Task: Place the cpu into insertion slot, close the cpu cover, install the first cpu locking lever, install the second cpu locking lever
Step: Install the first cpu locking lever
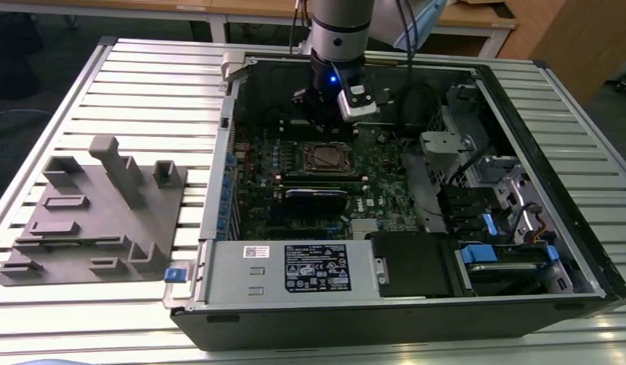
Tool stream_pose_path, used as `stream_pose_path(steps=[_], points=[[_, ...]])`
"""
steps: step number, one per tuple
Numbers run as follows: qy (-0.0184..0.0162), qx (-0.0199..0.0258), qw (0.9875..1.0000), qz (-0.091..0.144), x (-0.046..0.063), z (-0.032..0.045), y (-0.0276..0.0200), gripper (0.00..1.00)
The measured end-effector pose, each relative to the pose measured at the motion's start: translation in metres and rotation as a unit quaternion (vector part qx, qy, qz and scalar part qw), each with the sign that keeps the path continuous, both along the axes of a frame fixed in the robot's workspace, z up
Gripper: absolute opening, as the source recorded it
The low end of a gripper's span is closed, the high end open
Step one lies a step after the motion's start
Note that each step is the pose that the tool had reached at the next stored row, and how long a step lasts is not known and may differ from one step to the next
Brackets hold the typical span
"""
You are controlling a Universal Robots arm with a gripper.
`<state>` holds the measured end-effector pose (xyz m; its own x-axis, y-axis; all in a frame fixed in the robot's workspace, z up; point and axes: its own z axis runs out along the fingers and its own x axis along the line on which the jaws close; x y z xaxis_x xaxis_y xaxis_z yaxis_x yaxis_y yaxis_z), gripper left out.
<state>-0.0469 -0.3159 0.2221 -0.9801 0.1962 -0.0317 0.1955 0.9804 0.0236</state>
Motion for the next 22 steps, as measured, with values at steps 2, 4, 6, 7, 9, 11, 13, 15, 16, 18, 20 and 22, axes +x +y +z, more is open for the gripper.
stream_pose_path(steps=[2, 4, 6, 7, 9, 11, 13, 15, 16, 18, 20, 22], points=[[-0.0002, 0.0, 0.9999, 0.013, 0.0, -0.0004, -0.0001, 0.11], [-0.0002, 0.0001, 0.9998, 0.021, 0.0, -0.0008, -0.0002, 0.11], [-0.0002, 0.0, 0.9997, 0.026, 0.0, -0.001, -0.0005, 0.11], [-0.0002, -0.0007, 0.9996, 0.027, 0.0, -0.001, -0.0008, 0.11], [-0.0003, -0.0031, 0.9996, 0.029, 0.0, -0.0009, -0.002, 0.11], [-0.0003, -0.0033, 0.9995, 0.03, -0.0001, -0.001, -0.0037, 0.11], [-0.0003, -0.0033, 0.9995, 0.031, -0.0001, -0.001, -0.0053, 0.11], [-0.0003, -0.0034, 0.9995, 0.031, -0.0001, -0.0009, -0.007, 0.11], [-0.0003, -0.0033, 0.9995, 0.031, -0.0001, -0.001, -0.0077, 0.11], [-0.0003, -0.0033, 0.9995, 0.032, -0.0001, -0.0008, -0.0084, 0.11], [-0.0003, -0.0032, 0.9995, 0.032, -0.0001, 0.0012, -0.0085, 0.11], [-0.0003, -0.0032, 0.9995, 0.032, -0.0001, 0.0044, -0.0085, 0.11]])
